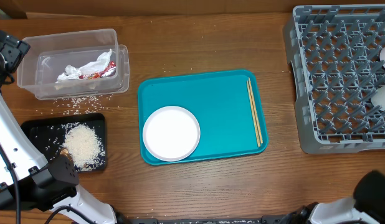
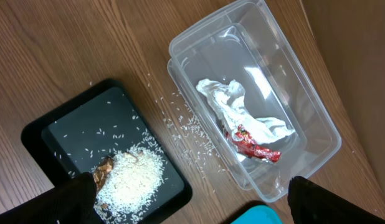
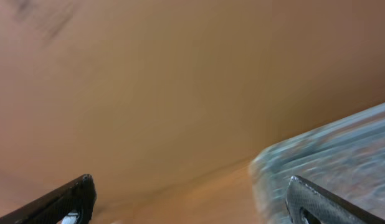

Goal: Sort waste into correct bins and load items into the dishwasher
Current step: 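Carry the pink saucer with the right gripper and place it in the rack, then move the right gripper over the tray to the wooden chopsticks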

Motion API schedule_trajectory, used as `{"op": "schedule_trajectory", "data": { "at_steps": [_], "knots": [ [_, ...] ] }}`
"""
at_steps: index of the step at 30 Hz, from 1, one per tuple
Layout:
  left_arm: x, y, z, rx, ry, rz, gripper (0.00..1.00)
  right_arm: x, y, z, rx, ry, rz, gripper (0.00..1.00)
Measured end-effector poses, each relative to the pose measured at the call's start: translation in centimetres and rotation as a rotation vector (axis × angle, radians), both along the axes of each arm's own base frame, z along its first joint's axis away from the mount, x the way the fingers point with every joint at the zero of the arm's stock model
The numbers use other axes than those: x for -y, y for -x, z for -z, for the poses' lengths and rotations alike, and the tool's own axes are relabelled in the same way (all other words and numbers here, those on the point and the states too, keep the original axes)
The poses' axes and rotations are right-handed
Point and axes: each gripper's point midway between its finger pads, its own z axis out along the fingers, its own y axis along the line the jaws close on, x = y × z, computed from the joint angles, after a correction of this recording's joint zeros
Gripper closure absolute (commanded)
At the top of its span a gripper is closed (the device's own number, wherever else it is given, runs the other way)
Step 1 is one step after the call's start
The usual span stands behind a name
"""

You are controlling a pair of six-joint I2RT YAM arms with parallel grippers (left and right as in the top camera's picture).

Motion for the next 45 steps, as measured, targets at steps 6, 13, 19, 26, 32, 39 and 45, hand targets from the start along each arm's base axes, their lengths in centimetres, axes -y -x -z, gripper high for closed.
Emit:
{"op": "schedule_trajectory", "data": {
  "at_steps": [6,13,19,26,32,39,45],
  "knots": [
    [0.0,0.0,0.0,0.000,0.000,0.000,0.00,-11.7,2.2,9.3,-0.474,-0.166,-0.204,0.20],
    [0.0,0.0,0.0,0.000,0.000,0.000,0.00,-21.5,3.5,20.6,-0.897,0.161,-0.312,0.24],
    [0.0,0.0,0.0,-0.001,0.000,0.000,0.00,-27.7,5.8,29.3,-1.039,0.466,-0.383,0.45],
    [0.0,0.0,0.0,0.000,0.000,0.000,0.00,-26.8,6.9,38.3,-1.100,0.629,-0.296,0.52],
    [0.0,0.0,0.0,-0.001,0.001,0.000,0.00,-26.0,7.7,41.8,-1.118,0.639,-0.278,0.61],
    [0.0,0.0,0.0,-0.001,0.000,0.000,0.00,-26.4,7.2,43.0,-1.080,0.623,-0.278,0.61],
    [0.0,0.0,0.0,-0.001,0.000,0.000,0.00,-26.5,6.9,44.1,-1.055,0.618,-0.275,0.61]
  ]
}}
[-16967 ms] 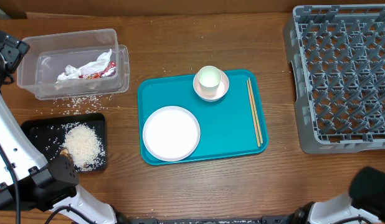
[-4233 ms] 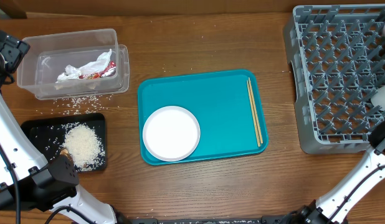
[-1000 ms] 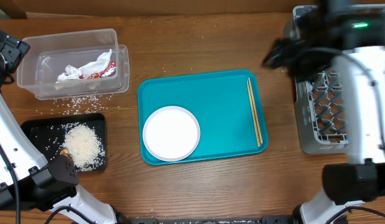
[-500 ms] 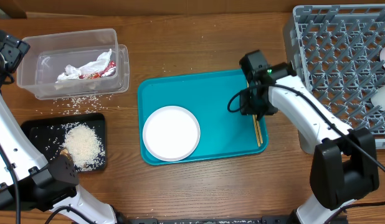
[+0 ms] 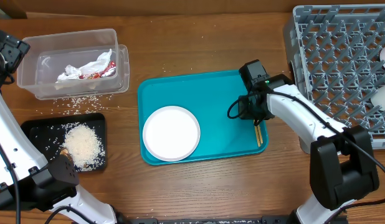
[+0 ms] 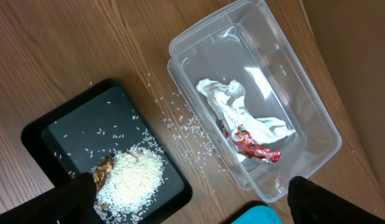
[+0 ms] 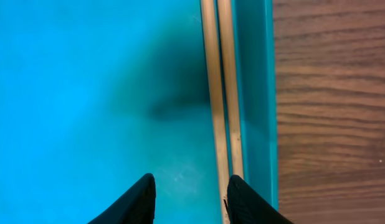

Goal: Sort waste into correct bins and load items into the dishwasher

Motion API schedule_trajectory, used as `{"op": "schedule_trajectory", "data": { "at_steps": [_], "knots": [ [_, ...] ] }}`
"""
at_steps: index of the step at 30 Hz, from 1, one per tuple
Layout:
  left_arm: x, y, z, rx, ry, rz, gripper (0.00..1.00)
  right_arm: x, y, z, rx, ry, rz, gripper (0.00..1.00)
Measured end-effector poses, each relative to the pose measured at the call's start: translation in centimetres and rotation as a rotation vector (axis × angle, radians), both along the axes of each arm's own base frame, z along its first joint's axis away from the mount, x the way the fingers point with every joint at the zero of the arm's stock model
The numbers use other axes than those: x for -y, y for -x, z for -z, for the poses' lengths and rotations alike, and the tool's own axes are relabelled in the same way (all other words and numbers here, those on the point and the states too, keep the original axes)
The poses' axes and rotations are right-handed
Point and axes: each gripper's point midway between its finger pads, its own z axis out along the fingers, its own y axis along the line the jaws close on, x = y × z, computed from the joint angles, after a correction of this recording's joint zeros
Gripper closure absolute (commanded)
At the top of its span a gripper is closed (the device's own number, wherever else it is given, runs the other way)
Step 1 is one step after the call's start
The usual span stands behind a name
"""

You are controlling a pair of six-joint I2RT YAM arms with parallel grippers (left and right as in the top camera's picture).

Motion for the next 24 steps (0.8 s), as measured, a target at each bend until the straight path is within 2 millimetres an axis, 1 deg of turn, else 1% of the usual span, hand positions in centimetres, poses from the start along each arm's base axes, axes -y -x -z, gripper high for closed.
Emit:
{"op": "schedule_trajectory", "data": {
  "at_steps": [4,12,14,16,23,24],
  "knots": [
    [0.0,0.0,0.0,0.000,0.000,0.000,0.00,-0.2,-0.6,0.6,0.011,-0.004,0.000,0.61],
    [0.0,0.0,0.0,0.000,0.000,0.000,0.00,-0.1,-0.6,3.1,-0.029,0.023,-0.017,0.61],
    [0.0,0.0,0.0,0.000,0.000,0.000,0.01,-0.1,-0.8,3.1,-0.024,0.025,-0.025,0.61],
    [0.0,0.0,0.0,0.000,0.000,0.000,0.00,-0.1,-0.8,3.7,-0.034,0.029,-0.034,0.63],
    [0.0,0.0,0.0,0.000,0.000,0.000,0.00,-0.2,-1.0,3.6,-0.026,0.028,-0.052,0.63],
    [0.0,0.0,0.0,0.000,0.000,0.000,0.00,-0.2,-1.0,3.6,-0.026,0.029,-0.054,0.65]
  ]
}}
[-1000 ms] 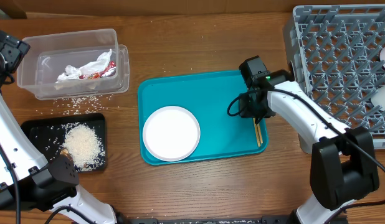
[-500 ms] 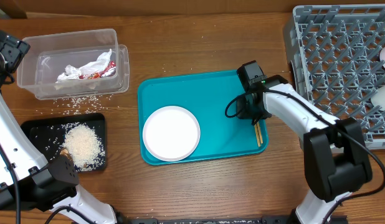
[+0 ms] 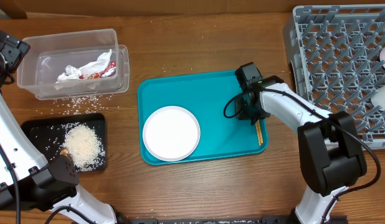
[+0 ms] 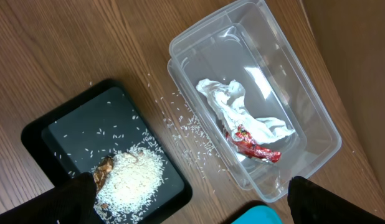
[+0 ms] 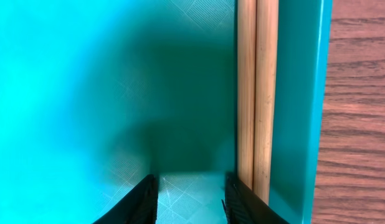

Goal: Sort waste into correct bins and load items into the dishwasher

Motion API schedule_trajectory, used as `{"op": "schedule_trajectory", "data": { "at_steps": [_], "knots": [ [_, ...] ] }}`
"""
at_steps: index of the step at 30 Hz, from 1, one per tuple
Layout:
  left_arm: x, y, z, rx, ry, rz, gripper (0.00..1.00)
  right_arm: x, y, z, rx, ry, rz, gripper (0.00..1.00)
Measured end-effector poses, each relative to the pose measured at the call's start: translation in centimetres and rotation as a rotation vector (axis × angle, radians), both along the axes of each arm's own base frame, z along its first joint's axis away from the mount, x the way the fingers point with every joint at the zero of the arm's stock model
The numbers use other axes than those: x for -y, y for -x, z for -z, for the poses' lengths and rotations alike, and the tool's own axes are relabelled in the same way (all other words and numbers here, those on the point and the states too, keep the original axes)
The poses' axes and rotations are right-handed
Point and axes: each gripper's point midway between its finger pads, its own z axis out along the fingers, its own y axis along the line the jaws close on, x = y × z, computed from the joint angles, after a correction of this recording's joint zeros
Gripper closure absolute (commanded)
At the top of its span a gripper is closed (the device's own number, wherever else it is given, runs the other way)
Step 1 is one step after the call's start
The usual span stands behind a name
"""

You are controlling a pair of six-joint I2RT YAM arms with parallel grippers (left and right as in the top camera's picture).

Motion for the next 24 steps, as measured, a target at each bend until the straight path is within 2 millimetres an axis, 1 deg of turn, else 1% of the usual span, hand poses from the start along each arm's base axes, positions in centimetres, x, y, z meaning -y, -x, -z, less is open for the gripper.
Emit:
{"op": "schedule_trajectory", "data": {
  "at_steps": [2,5,8,10,13,15,21,24],
  "knots": [
    [0.0,0.0,0.0,0.000,0.000,0.000,0.00,-0.1,0.1,0.0,-0.008,-0.004,-0.005,0.69],
    [0.0,0.0,0.0,0.000,0.000,0.000,0.00,0.1,1.2,-0.2,-0.061,0.003,-0.011,0.70],
    [0.0,0.0,0.0,0.000,0.000,0.000,0.00,0.0,1.4,-0.8,-0.090,0.006,-0.013,0.69],
    [0.0,0.0,0.0,0.000,0.000,0.000,0.00,-0.2,0.8,-1.7,-0.082,0.003,-0.014,0.67],
    [0.0,0.0,0.0,0.000,0.000,0.000,0.00,-0.8,-1.1,-3.5,-0.028,-0.015,-0.015,0.66],
    [0.0,0.0,0.0,0.000,0.000,0.000,0.00,-0.9,-1.8,-4.0,-0.002,-0.014,-0.016,0.63],
    [0.0,0.0,0.0,0.000,0.000,0.000,0.00,-0.5,-2.7,-3.9,0.043,0.016,-0.012,0.62],
    [0.0,0.0,0.0,0.000,0.000,0.000,0.00,-0.2,-2.7,-3.3,0.054,0.029,-0.011,0.62]
  ]
}}
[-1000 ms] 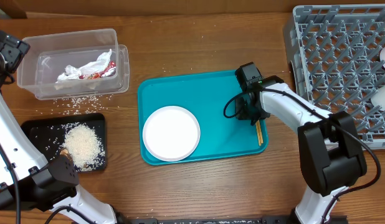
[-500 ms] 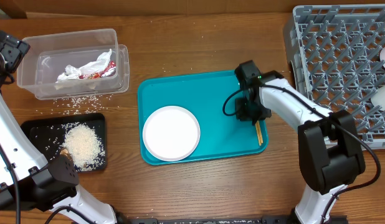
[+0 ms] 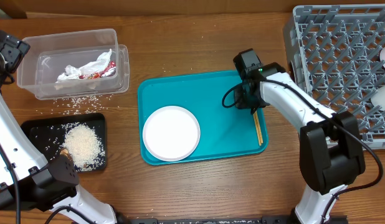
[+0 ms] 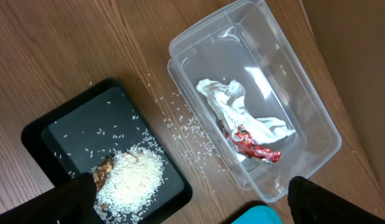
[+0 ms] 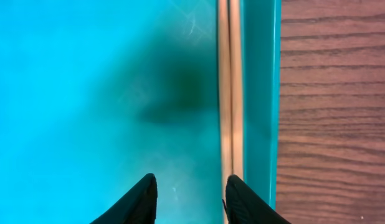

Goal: Sort waste into correct bins and load items into the dishwasher

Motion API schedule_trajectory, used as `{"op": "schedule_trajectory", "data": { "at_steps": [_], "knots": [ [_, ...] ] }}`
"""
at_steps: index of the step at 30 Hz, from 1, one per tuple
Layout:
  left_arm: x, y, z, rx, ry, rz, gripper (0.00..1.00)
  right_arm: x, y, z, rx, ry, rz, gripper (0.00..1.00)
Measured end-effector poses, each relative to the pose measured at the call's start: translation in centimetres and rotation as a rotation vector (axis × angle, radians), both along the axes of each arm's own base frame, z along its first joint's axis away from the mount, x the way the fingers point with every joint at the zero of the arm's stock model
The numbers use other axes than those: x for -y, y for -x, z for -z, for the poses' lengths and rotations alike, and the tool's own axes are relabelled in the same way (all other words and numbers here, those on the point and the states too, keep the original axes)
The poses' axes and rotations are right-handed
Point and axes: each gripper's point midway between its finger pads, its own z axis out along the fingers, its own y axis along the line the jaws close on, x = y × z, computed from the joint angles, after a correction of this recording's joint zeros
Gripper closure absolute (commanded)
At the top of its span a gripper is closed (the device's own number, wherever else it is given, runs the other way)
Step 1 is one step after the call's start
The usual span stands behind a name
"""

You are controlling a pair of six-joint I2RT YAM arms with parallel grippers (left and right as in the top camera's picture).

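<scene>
A pair of wooden chopsticks (image 3: 256,118) lies along the right rim of the teal tray (image 3: 223,130); in the right wrist view the chopsticks (image 5: 230,81) run straight up the picture. My right gripper (image 5: 189,199) hangs open over the tray, its right finger (image 5: 245,202) just over the chopsticks, nothing between the fingers. A white plate (image 3: 171,132) sits on the tray's left half. The grey dish rack (image 3: 336,74) stands at the right. My left gripper (image 4: 191,183) is open and high over the black tray and clear bin.
A clear bin (image 3: 30,74) at the back left holds crumpled paper and a red wrapper (image 4: 258,146). A black tray (image 3: 37,129) with a pile of rice (image 3: 83,146) lies at the front left, loose grains between them. White items sit at the rack's right edge.
My right gripper has risen from close to the tray floor and shifted toward the tray's far end. It is still open and the chopsticks still lie on the tray. The left arm is unchanged.
At first the right arm was outside the overhead view, its camera blurred near the rack. Then it stood open over the tray's right side by the chopsticks, then low beside them. Now it is higher, empty. The left arm has stayed still throughout.
</scene>
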Motion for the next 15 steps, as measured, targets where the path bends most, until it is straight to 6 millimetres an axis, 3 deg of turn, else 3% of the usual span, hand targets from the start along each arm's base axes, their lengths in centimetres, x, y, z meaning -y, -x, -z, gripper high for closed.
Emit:
{"op": "schedule_trajectory", "data": {
  "at_steps": [6,15],
  "knots": [
    [0.0,0.0,0.0,0.000,0.000,0.000,0.00,1.0,0.7,1.4,-0.017,0.019,0.002,0.62],
    [0.0,0.0,0.0,0.000,0.000,0.000,0.00,1.2,0.4,1.6,-0.005,0.007,0.003,0.62]
  ]
}}
